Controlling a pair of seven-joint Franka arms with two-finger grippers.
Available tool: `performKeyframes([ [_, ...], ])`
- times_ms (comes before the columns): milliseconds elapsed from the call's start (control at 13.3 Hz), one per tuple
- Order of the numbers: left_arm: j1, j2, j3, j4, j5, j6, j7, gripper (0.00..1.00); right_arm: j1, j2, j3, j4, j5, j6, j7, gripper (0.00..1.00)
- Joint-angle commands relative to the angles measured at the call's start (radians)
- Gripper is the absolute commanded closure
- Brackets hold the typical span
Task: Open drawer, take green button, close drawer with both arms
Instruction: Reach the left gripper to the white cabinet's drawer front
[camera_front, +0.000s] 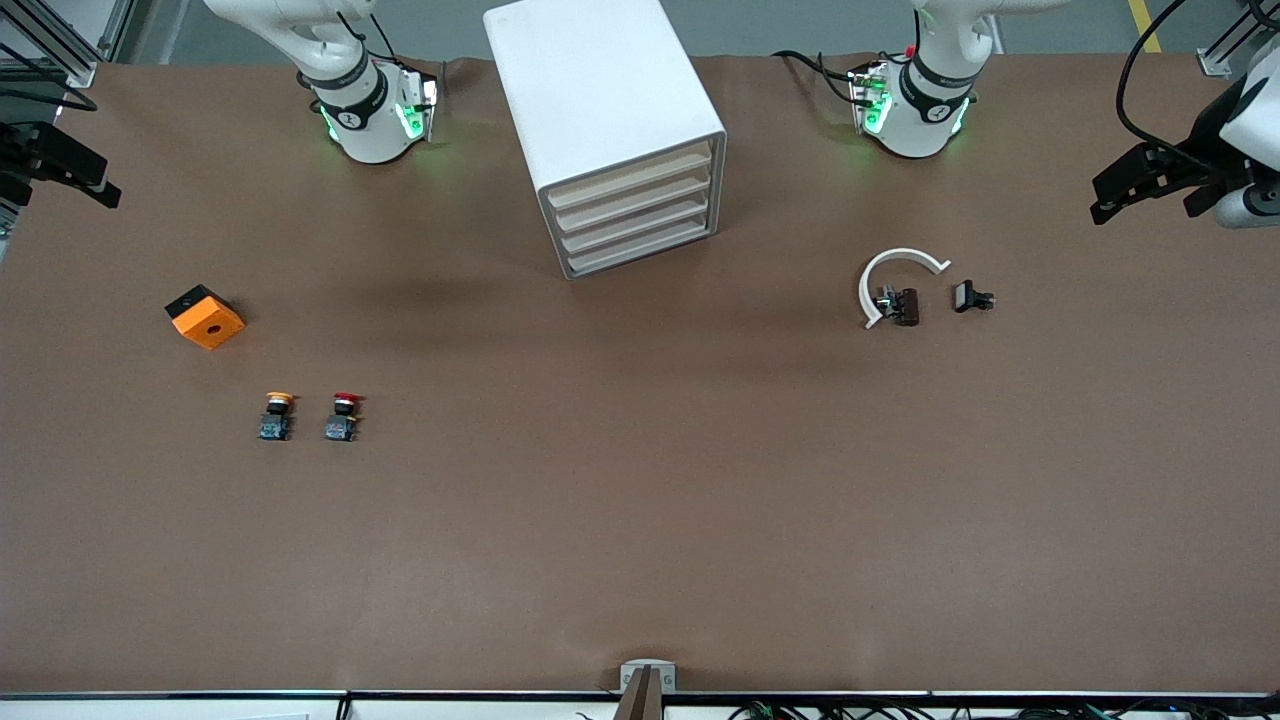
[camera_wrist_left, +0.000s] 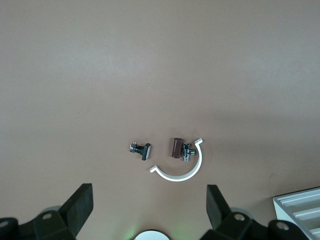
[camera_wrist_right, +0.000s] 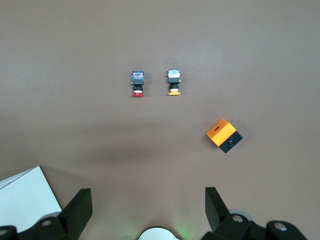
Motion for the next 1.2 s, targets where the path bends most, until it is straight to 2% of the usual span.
performKeyframes([
  [0,0.002,0.011,-0.002,0.022,0.000,-0.020,0.007,0.00,0.001,-0.024,0.000,-0.014,0.006,-0.004,0.018,0.00],
  [226,0.003,0.031,0.000,0.038,0.000,-0.026,0.007,0.00,0.002,-0.024,-0.001,-0.014,0.006,-0.002,0.018,0.00],
  [376,-0.006,0.125,0.000,0.134,0.000,-0.095,0.005,0.00,0.001,-0.024,-0.001,-0.016,0.006,-0.004,0.018,0.00],
  [753,-0.012,0.245,-0.010,0.137,-0.015,-0.099,-0.034,0.00,0.002,-0.024,-0.001,-0.016,0.006,-0.004,0.018,0.00],
  [978,-0.042,0.314,-0.057,0.128,-0.058,-0.099,-0.351,0.00,0.002,-0.024,0.000,-0.014,0.008,-0.002,0.018,0.00],
  [1129,-0.061,0.382,-0.066,0.136,-0.158,-0.092,-0.595,0.00,0.002,-0.024,0.000,-0.014,0.008,-0.004,0.018,0.00],
])
